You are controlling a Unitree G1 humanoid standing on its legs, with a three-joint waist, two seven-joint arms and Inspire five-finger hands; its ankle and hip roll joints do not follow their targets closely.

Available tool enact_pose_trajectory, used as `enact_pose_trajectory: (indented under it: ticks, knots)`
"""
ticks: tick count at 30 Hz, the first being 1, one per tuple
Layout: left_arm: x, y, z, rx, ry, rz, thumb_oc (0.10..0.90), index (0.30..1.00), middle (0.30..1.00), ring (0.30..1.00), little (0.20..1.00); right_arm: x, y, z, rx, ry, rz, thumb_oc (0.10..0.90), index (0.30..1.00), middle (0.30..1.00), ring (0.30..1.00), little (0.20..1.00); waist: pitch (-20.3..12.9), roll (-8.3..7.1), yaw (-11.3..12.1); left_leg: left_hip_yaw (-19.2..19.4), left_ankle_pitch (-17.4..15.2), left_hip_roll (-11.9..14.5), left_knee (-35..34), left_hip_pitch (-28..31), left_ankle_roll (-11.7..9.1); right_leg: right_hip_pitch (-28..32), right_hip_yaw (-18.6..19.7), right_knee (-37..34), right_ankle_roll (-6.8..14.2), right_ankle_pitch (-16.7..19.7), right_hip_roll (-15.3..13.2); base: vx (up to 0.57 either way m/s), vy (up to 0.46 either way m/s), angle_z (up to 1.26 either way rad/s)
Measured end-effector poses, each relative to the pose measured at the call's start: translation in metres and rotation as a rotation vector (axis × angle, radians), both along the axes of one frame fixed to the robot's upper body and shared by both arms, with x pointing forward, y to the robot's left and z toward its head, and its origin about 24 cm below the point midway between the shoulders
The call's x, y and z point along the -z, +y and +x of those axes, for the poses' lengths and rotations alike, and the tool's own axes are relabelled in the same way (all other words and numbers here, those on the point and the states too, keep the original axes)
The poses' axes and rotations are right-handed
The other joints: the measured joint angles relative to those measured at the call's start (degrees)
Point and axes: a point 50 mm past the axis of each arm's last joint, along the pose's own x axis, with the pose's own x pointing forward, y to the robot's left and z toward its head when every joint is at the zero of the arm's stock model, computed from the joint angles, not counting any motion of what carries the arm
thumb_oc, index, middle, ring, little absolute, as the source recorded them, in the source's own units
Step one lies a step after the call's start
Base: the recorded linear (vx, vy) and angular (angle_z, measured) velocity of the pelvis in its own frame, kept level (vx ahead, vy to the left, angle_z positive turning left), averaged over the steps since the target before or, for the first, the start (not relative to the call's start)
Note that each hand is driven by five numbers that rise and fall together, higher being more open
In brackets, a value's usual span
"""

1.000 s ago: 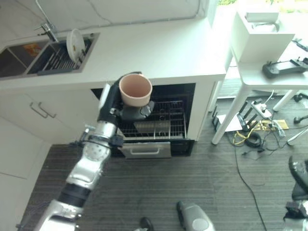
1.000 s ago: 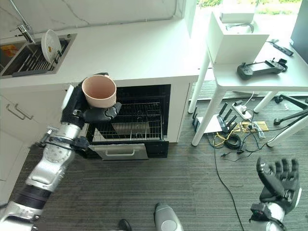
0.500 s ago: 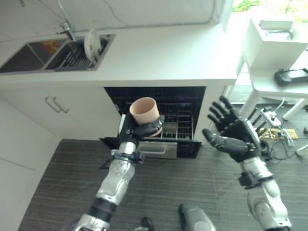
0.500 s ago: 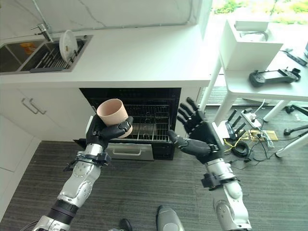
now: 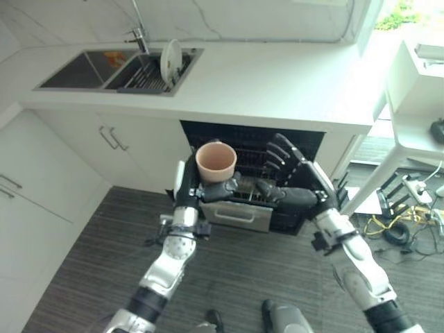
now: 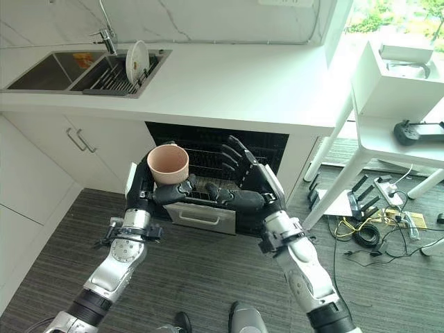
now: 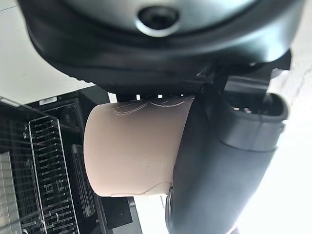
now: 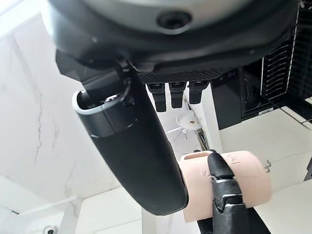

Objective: Place the dishes in the dishwasher.

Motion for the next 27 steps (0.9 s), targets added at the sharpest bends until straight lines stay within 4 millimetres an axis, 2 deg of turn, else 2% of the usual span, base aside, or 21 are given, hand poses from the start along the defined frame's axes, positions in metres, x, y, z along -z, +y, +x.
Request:
enact_pose_trajectory:
  ticks: [10,14,17,27]
  knots:
    - [0.003,-0.009,-0.002,0.006,-0.025,0.063,0.400,0.300,0.300,0.300,0.300,0.009,0.022,0.004,-0.076,0.088,-0.036,0.800,0.900,0.900,0.900,0.900,-0.1,-0.15,0.5,-1.1,0.0,-0.1,0.1,0.0,0.0,0.9,-1.0,-0.4,0.1,-0.1,-0.2,0.00,-0.015,0.05]
    - [0.004,-0.012,-0.003,0.018,-0.023,0.070,0.400,0.300,0.300,0.300,0.300,0.016,0.035,0.004,-0.124,0.141,-0.026,0.800,0.900,0.900,0.900,0.900,-0.6,-1.11,0.8,-1.1,0.0,-0.1,0.1,0.1,0.0,1.0,-1.0,-0.5,0.1,-0.1,-0.2,0.00,0.000,0.00]
    - [0.004,-0.015,-0.001,0.032,-0.035,0.099,0.400,0.300,0.300,0.300,0.300,0.024,0.042,0.011,-0.146,0.206,-0.006,0.800,0.900,0.900,0.900,0.900,-0.7,-1.36,1.3,-1.2,0.0,-0.1,0.2,0.3,0.0,1.1,-1.1,-0.4,0.1,-0.1,-0.2,0.00,0.000,0.00]
    - [0.014,-0.010,-0.001,0.008,-0.008,0.149,0.400,0.300,0.300,0.300,0.300,0.025,0.054,0.017,-0.157,0.250,-0.012,0.800,0.900,0.900,0.900,0.900,-0.7,-1.37,2.2,-1.5,0.0,-0.3,0.2,0.3,0.0,1.4,-1.4,-0.6,0.1,-0.1,-0.3,0.00,-0.001,0.00]
